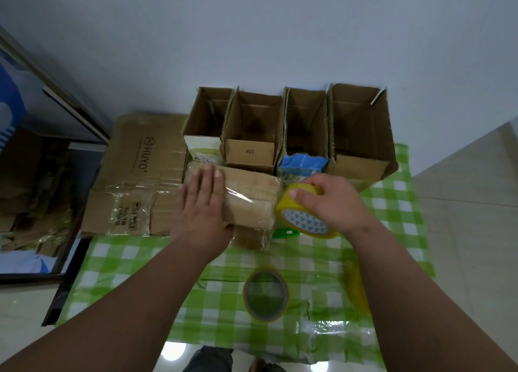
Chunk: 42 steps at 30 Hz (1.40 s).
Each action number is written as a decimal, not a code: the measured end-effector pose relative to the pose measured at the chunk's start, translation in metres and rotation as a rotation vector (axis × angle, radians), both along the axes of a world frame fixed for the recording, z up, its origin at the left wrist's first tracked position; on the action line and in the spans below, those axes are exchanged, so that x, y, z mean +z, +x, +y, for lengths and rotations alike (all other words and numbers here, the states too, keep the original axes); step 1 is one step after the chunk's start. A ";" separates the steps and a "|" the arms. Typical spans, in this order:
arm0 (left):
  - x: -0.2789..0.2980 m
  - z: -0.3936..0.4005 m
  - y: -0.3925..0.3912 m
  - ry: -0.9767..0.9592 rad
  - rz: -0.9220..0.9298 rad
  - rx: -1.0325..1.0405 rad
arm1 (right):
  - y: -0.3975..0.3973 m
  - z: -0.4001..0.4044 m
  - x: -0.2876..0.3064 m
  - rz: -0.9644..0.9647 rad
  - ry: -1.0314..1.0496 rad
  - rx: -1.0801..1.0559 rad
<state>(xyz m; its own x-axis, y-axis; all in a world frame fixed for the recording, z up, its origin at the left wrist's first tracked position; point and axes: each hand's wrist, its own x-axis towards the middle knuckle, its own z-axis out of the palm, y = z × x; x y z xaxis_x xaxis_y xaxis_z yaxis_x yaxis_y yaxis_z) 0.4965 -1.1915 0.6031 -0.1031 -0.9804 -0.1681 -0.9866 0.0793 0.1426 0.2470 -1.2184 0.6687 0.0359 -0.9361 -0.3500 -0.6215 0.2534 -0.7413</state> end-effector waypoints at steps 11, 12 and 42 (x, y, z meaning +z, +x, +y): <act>-0.009 0.020 -0.043 0.027 -0.037 -0.399 | 0.008 0.016 -0.014 -0.058 -0.053 -0.082; -0.009 0.018 -0.039 0.027 -0.034 -0.403 | 0.006 0.019 -0.016 -0.078 -0.050 -0.095; 0.091 -0.019 -0.005 0.146 0.151 -0.250 | 0.024 0.018 0.041 -0.620 0.070 0.076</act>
